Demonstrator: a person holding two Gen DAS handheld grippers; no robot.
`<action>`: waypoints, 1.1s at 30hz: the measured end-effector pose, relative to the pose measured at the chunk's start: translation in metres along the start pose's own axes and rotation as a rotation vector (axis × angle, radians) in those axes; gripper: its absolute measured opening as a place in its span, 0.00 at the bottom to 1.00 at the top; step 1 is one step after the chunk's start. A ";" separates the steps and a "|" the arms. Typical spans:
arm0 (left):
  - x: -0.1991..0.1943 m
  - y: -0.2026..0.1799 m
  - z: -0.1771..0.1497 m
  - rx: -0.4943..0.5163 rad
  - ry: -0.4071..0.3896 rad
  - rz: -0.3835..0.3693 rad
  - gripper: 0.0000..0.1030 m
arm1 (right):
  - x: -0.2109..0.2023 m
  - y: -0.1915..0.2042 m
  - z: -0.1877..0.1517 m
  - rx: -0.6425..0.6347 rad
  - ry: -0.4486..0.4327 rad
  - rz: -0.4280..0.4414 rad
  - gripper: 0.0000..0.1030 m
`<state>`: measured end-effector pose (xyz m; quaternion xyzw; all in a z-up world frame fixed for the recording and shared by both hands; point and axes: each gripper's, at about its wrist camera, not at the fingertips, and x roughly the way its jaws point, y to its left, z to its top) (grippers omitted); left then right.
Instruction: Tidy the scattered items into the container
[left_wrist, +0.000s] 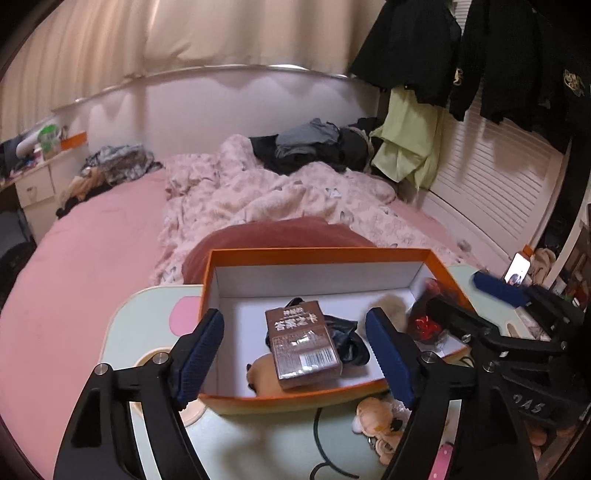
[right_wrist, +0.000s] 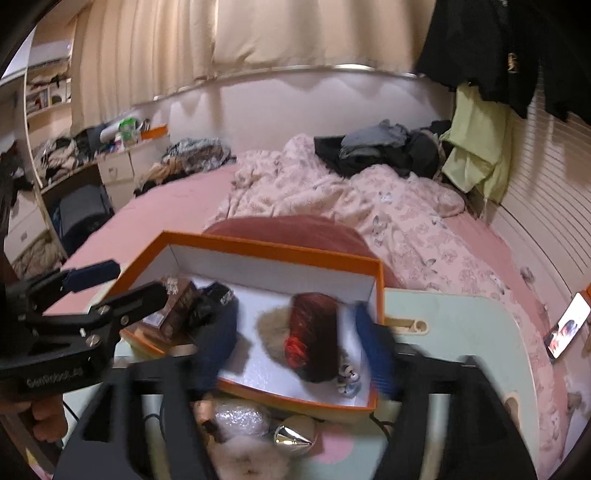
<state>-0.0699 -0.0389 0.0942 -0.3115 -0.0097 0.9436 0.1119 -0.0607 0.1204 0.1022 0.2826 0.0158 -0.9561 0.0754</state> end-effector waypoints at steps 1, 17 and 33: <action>-0.003 0.000 -0.001 0.005 -0.003 0.000 0.76 | -0.006 0.001 0.000 -0.012 -0.024 -0.010 0.76; -0.061 -0.015 -0.093 0.078 0.054 -0.019 0.91 | -0.053 0.009 -0.077 -0.022 0.126 0.032 0.76; -0.034 -0.027 -0.140 0.090 0.126 0.084 0.99 | -0.028 -0.004 -0.115 0.017 0.282 -0.050 0.97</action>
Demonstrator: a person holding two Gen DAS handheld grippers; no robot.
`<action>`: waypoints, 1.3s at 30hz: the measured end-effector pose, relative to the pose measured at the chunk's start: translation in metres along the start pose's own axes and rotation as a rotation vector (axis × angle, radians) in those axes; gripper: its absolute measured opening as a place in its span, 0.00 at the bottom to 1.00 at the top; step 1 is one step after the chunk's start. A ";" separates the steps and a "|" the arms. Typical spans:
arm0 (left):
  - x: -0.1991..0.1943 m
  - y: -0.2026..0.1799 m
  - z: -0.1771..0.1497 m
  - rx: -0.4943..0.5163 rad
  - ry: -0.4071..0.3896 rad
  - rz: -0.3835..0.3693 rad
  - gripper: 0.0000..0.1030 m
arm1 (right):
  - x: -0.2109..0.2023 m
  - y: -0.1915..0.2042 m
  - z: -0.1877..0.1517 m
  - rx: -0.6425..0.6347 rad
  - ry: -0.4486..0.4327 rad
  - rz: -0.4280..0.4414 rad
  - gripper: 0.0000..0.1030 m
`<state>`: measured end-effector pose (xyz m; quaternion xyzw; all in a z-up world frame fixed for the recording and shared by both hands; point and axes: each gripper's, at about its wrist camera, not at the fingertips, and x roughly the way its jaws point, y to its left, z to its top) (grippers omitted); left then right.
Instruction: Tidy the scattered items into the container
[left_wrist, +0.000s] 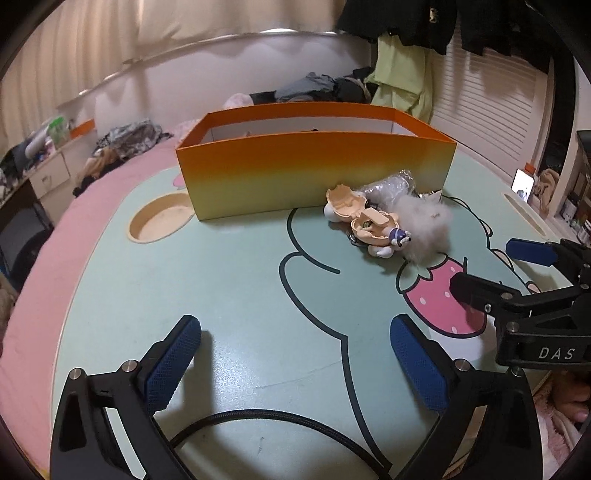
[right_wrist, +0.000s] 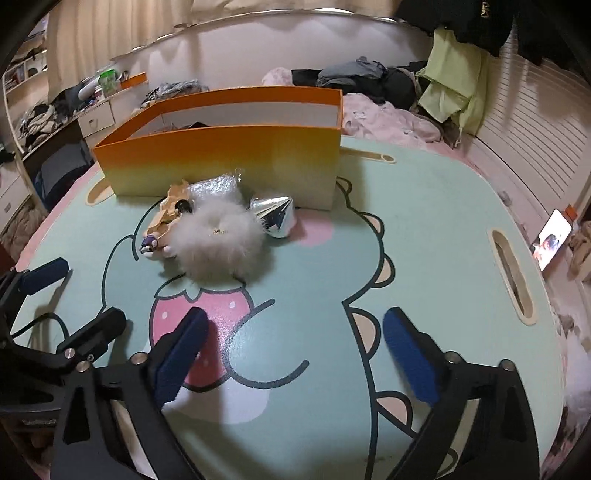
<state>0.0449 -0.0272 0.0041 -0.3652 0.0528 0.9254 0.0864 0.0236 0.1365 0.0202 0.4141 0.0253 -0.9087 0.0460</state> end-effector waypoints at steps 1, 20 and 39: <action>0.000 0.000 -0.001 -0.001 -0.002 -0.002 0.99 | 0.000 0.000 0.000 -0.001 0.000 0.000 0.98; 0.000 0.003 0.002 -0.005 -0.036 -0.065 0.99 | 0.000 0.001 -0.003 -0.006 0.001 -0.001 1.00; 0.000 0.002 0.002 -0.010 -0.034 -0.069 0.99 | 0.002 0.002 -0.001 -0.012 0.006 0.002 1.00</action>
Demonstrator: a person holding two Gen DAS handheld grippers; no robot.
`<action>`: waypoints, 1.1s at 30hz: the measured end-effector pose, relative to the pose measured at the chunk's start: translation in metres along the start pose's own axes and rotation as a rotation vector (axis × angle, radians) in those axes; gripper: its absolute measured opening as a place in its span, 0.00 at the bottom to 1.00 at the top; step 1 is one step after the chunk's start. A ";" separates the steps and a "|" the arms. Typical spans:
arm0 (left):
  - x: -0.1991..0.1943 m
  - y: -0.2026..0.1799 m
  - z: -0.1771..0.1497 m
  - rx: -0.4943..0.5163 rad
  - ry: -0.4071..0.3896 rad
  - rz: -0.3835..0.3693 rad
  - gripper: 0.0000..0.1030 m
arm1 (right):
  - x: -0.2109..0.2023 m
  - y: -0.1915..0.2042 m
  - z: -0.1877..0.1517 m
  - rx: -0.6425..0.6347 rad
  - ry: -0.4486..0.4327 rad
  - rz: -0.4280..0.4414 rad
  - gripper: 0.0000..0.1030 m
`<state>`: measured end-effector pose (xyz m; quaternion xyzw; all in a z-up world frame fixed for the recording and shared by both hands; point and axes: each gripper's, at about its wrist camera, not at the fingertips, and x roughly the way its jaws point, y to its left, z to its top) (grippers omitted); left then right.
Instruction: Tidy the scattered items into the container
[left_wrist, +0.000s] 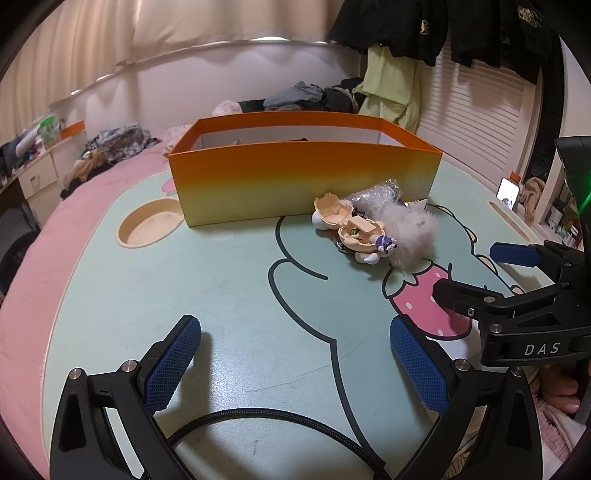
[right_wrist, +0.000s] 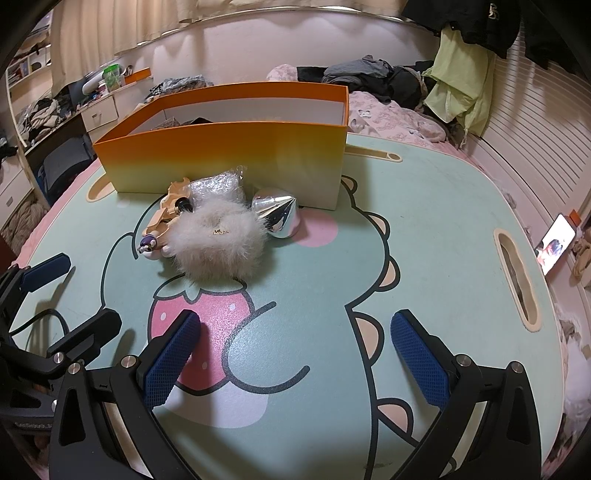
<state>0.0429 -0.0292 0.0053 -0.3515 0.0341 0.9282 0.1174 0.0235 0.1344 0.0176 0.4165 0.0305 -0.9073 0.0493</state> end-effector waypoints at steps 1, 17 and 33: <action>0.000 0.000 0.000 0.000 0.000 0.000 0.99 | 0.000 0.000 0.000 0.000 0.000 0.001 1.00; 0.001 -0.001 0.000 -0.002 -0.001 0.000 0.99 | -0.001 0.000 -0.001 0.003 -0.012 0.011 1.00; 0.000 -0.003 0.002 -0.005 0.001 0.003 0.99 | 0.017 -0.018 0.051 0.108 -0.035 0.163 0.38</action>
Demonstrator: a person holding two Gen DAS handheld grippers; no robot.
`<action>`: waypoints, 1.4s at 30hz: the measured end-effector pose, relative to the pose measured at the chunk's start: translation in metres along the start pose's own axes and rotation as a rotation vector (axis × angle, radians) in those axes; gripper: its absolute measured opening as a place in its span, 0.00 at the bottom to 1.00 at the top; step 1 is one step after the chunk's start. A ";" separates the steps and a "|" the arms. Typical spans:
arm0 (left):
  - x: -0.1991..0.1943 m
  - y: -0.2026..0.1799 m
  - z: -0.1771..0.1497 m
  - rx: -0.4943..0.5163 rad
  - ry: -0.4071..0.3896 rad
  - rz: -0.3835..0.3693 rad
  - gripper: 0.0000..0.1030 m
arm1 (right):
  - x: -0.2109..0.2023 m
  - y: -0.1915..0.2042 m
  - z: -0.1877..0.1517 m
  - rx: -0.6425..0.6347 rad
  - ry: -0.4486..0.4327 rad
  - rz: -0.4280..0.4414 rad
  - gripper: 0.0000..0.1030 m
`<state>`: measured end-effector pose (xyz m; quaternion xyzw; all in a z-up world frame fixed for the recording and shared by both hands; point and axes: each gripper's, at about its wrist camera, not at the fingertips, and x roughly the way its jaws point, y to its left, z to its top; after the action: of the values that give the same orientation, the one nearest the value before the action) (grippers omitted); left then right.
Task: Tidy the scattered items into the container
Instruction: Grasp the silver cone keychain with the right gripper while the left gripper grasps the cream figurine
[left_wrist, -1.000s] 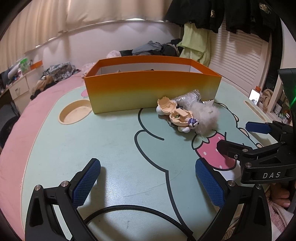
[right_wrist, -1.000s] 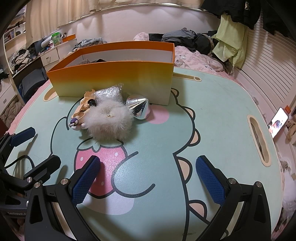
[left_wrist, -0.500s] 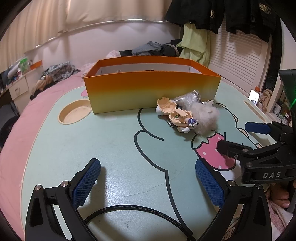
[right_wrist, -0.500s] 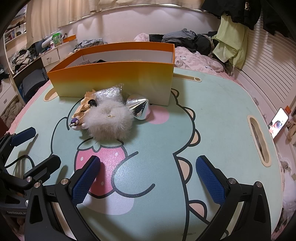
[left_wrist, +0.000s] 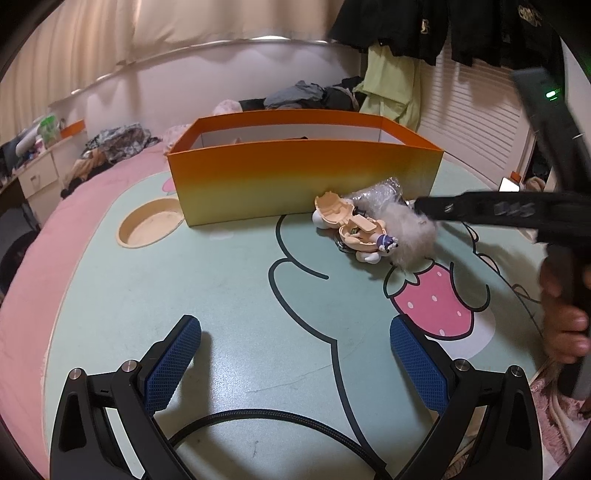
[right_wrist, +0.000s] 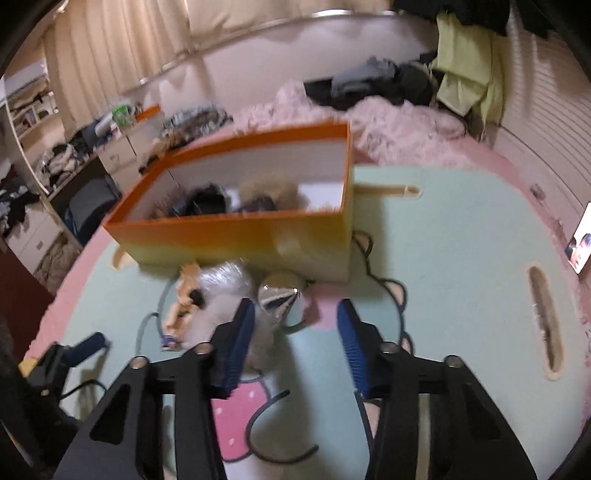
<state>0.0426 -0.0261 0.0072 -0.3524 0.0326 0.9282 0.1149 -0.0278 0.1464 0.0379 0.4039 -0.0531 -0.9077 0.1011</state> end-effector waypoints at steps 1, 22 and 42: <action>0.000 0.000 0.000 0.000 0.000 0.000 0.99 | 0.004 0.001 0.001 -0.004 -0.001 -0.002 0.35; 0.003 0.001 0.028 -0.120 0.065 -0.171 0.99 | -0.035 0.003 -0.029 -0.056 -0.096 0.099 0.01; 0.043 -0.006 0.057 -0.142 0.080 -0.158 0.29 | 0.022 0.014 0.012 -0.068 0.030 -0.057 0.28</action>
<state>-0.0239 -0.0039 0.0217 -0.3977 -0.0566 0.9015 0.1610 -0.0484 0.1281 0.0325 0.4154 -0.0092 -0.9052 0.0894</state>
